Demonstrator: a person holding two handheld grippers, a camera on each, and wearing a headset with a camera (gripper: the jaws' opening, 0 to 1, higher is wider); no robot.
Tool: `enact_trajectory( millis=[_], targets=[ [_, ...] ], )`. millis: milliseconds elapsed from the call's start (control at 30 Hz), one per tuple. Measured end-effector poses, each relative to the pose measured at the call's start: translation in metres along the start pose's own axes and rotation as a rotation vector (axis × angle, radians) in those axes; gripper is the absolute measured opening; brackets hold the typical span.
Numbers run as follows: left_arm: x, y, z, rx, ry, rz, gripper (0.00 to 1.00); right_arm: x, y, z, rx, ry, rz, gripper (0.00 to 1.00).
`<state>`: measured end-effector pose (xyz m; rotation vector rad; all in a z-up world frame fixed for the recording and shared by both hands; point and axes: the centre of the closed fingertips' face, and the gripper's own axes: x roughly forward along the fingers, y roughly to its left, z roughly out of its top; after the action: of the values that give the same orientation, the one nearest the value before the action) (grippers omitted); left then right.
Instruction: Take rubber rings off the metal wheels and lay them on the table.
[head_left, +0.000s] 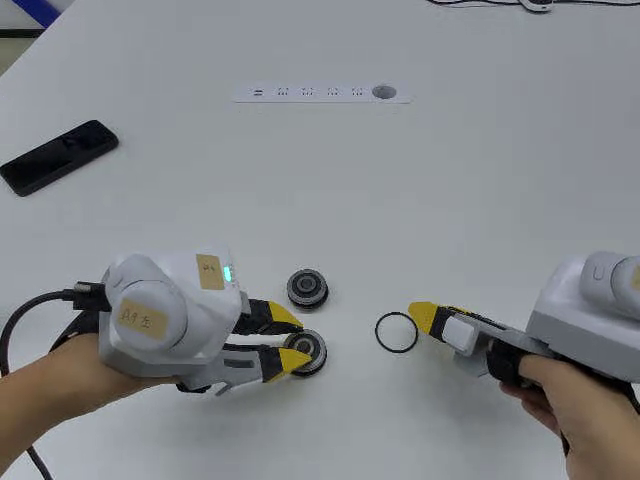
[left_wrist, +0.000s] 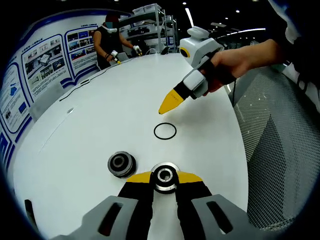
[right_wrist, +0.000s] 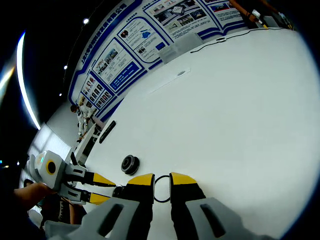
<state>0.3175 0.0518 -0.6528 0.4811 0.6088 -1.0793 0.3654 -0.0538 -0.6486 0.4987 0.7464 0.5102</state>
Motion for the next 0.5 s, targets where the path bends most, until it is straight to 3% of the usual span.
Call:
enact_trajectory(
  millis=[500],
  targets=[
    [-0.0010,-0.0009,-0.0018,-0.007,-0.005,-0.003,0.15,-0.0002,0.0052,-0.0036,0.022,0.004,0.013,0.13]
  ],
)
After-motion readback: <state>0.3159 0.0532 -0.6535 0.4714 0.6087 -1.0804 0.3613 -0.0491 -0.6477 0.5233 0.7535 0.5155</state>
